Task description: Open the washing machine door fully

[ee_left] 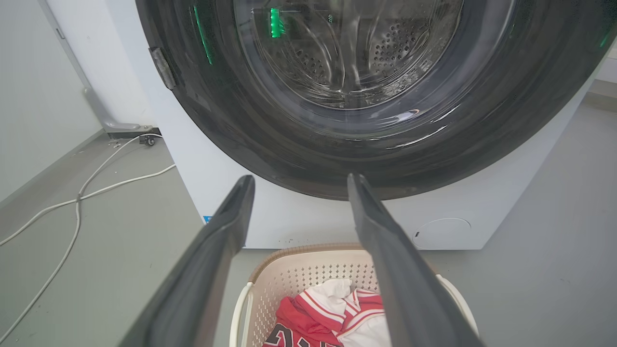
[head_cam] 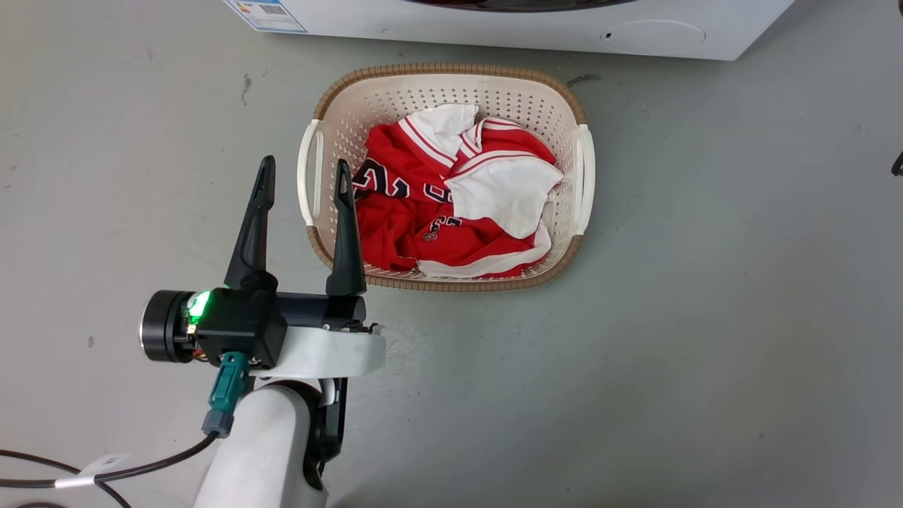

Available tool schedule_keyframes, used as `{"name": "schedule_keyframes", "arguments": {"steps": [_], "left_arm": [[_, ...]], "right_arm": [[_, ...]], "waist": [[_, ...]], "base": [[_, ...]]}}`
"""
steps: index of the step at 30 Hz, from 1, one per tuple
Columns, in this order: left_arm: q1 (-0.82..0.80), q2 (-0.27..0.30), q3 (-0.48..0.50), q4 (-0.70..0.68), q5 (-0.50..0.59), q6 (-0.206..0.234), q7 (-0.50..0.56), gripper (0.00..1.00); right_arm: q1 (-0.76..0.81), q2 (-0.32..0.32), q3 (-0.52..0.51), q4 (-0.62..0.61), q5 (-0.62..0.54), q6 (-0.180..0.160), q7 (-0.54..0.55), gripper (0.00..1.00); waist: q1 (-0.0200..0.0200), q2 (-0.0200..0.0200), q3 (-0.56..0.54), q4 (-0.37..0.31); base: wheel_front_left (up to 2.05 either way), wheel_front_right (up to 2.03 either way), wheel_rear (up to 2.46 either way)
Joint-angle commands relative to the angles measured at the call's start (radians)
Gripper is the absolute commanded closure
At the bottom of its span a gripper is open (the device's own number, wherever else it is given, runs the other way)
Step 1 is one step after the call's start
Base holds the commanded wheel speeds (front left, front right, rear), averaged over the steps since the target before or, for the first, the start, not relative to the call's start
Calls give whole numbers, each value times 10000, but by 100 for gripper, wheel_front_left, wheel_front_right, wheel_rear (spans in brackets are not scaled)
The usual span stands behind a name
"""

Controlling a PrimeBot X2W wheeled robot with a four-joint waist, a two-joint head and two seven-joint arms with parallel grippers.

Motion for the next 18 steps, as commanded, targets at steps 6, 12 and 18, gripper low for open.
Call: {"name": "schedule_keyframes", "arguments": {"steps": [6, 12, 18], "left_arm": [[-161, 9, -111, 74, -99, 97, -28, 0], [-76, 11, -72, 179, -141, 117, -28, 0], [21, 8, -26, 245, -151, 71, -28, 0]], "right_arm": [[-204, 467, 535, -45, 74, 14, 897, 100], [201, 522, 726, -168, 106, 14, 1388, 100], [507, 356, 760, -435, 174, 2, 1731, 100]], "waist": [[-1, 0, 1, 39], [-1, 0, -159, -9], [-1, 0, -357, -71]], "base": [[0, 0, 0], [0, 0, 0], [0, 0, 0]]}}
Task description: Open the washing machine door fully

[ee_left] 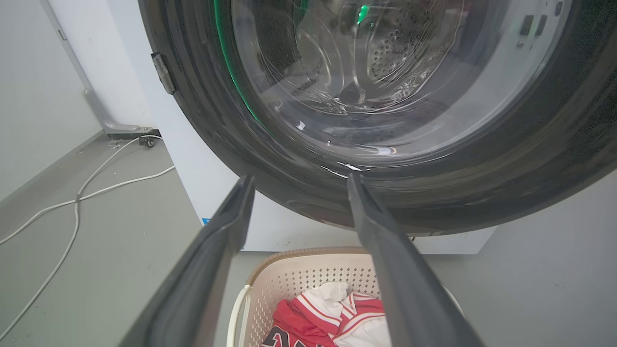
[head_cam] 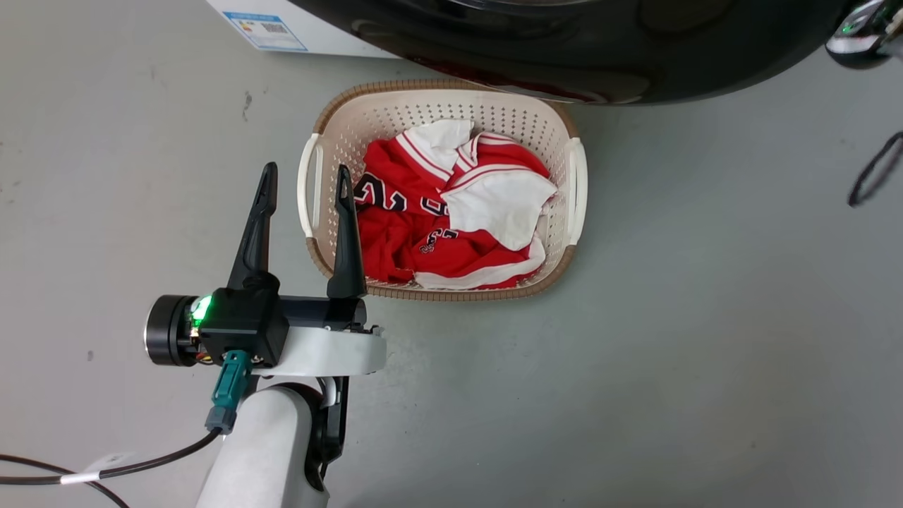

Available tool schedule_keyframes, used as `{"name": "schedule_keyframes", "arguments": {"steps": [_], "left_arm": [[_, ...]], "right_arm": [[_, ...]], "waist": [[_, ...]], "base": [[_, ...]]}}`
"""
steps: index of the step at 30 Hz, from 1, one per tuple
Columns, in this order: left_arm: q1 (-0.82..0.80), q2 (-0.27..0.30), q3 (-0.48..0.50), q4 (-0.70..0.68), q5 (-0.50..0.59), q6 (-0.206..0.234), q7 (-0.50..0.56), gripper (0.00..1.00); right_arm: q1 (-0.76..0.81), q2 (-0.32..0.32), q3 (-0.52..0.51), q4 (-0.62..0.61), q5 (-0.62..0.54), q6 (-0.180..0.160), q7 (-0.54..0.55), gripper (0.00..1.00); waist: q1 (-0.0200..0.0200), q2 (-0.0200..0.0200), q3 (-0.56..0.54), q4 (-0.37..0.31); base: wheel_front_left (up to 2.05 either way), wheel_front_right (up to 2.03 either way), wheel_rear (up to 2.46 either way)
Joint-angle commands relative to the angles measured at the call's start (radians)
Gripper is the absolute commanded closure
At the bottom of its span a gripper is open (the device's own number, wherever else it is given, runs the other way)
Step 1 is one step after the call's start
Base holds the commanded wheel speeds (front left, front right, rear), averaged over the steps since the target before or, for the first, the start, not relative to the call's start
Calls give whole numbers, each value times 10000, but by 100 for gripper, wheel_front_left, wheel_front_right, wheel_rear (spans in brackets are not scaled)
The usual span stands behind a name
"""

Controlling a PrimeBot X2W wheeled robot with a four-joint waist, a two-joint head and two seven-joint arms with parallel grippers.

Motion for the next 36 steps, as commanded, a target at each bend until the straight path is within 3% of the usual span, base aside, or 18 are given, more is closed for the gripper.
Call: {"name": "schedule_keyframes", "arguments": {"steps": [1, 17, 36], "left_arm": [[53, 4, 26, 18, -28, -8, -28, 0], [777, 5, 391, 182, 203, -149, -28, 0], [1960, 5, 672, 414, 196, -220, -28, 0]], "right_arm": [[241, 86, 121, -185, -9, 0, 143, 100], [3342, 420, 643, -2011, 454, 0, 1346, 100], [6671, 1660, 1908, -3830, 711, 11, 1995, 100]], "waist": [[0, 0, -103, -36], [0, 0, -1398, -424], [0, 0, -3180, -543]], "base": [[0, 0, 0], [0, 0, 0], [0, 0, 0]]}}
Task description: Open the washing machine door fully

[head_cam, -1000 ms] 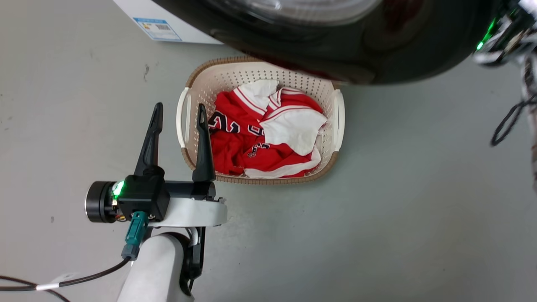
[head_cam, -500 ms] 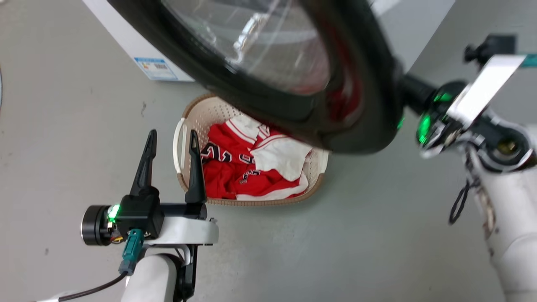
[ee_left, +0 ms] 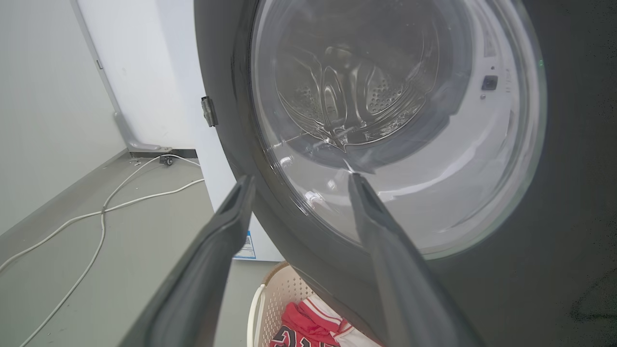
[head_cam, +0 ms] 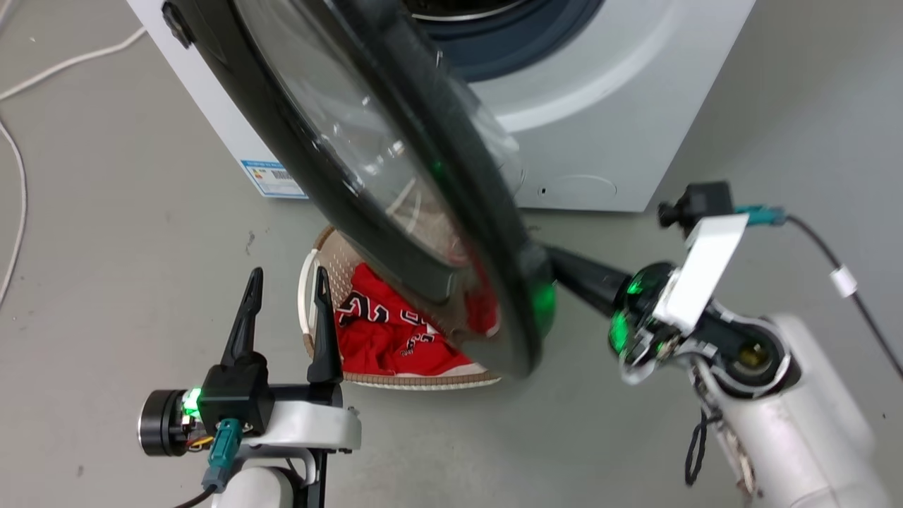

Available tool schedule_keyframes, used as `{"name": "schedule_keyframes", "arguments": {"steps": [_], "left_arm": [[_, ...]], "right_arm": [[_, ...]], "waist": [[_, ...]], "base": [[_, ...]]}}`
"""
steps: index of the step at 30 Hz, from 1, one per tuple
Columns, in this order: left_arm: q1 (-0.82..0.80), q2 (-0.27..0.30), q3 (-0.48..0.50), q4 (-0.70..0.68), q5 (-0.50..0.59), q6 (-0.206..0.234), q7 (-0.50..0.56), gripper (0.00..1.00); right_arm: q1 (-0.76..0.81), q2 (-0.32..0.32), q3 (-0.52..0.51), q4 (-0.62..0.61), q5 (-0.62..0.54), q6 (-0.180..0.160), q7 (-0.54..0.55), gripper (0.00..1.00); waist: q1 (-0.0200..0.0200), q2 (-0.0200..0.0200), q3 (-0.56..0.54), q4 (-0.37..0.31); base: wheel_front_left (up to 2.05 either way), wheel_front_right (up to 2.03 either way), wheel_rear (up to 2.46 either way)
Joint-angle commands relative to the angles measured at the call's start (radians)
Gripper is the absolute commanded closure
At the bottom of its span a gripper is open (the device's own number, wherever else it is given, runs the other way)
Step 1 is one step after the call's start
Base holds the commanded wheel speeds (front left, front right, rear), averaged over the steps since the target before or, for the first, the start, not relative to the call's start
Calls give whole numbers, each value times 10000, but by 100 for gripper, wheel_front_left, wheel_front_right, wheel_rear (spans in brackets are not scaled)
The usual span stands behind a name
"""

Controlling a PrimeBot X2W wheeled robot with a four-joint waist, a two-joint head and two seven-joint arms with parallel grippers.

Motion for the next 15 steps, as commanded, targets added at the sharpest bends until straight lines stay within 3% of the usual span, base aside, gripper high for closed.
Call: {"name": "schedule_keyframes", "arguments": {"steps": [1, 15], "left_arm": [[161, 7, -12, 27, -22, 11, -28, 0], [836, 6, -26, 178, -14, -54, -28, 0]], "right_arm": [[417, 172, 202, -110, 23, 25, 89, 100], [1817, 611, 1376, -621, 166, 25, 179, 100]], "waist": [[2, 0, -240, 49], [2, 0, -1104, 226]], "base": [[0, 0, 0], [0, 0, 0]]}}
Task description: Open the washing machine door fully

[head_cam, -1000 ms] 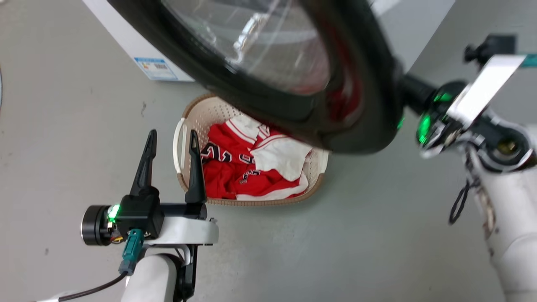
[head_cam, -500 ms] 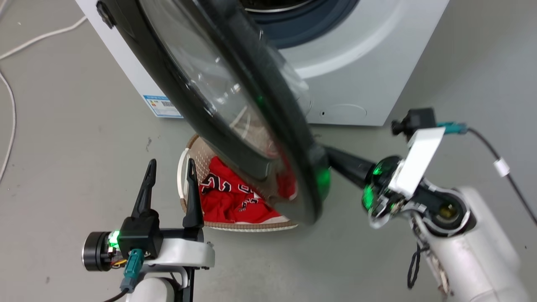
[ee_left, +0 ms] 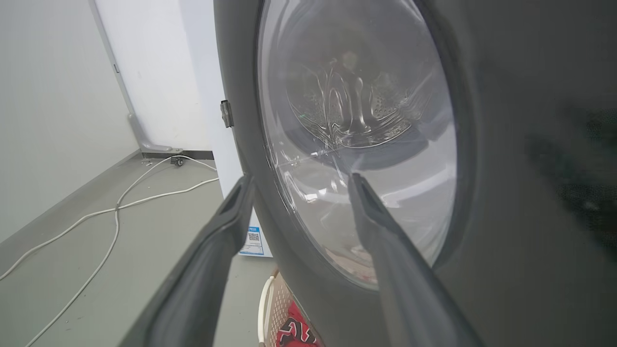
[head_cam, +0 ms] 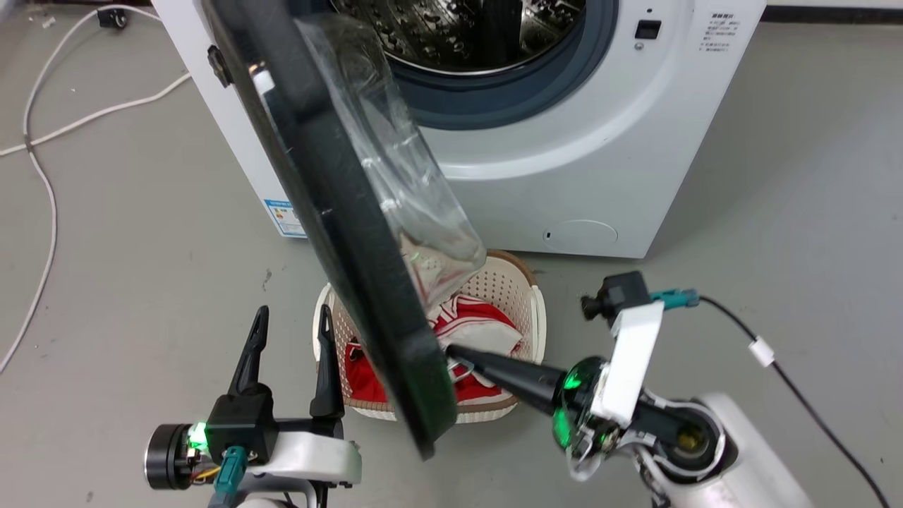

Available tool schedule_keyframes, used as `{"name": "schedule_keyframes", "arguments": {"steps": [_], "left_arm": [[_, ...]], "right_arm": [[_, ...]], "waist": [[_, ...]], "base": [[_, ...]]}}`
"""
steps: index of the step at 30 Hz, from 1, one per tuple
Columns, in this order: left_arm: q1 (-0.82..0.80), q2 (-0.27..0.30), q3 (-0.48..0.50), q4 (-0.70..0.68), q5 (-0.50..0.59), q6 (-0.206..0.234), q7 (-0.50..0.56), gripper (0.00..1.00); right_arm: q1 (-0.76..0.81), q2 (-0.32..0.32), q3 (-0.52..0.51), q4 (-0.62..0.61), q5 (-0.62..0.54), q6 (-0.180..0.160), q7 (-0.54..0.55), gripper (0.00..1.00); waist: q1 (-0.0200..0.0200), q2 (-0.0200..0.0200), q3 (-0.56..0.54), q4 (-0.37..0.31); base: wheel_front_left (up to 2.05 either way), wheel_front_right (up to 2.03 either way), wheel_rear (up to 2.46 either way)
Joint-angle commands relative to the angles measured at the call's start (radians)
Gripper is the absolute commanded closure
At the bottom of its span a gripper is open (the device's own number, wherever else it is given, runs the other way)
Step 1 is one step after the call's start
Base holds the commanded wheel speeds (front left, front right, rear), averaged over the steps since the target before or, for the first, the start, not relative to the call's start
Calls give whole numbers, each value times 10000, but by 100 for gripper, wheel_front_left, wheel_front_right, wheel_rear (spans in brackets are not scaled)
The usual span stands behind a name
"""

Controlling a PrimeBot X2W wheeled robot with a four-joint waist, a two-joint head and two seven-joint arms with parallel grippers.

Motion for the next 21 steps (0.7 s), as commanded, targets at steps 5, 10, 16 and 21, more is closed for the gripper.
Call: {"name": "schedule_keyframes", "arguments": {"steps": [5, 10, 16, 21], "left_arm": [[276, 7, 36, 41, -23, 18, -28, 0], [505, 7, 93, 119, 41, -35, -28, 0], [949, 6, 361, 71, 145, -109, -28, 0], [1179, 9, 467, 56, 158, -165, -28, 0]], "right_arm": [[506, 108, 240, -201, -10, 25, -181, 100], [946, -37, -282, -206, 60, 25, -691, 100], [1481, -166, -1475, -739, 144, 25, -1818, 70], [1891, -332, -2633, -1429, -89, 25, -2940, 0]], "waist": [[2, 0, -270, -20], [2, 0, -657, -97], [2, 0, -1120, -398], [2, 0, -1363, -543]], "base": [[0, 0, 0], [0, 0, 0], [0, 0, 0], [0, 0, 0]]}}
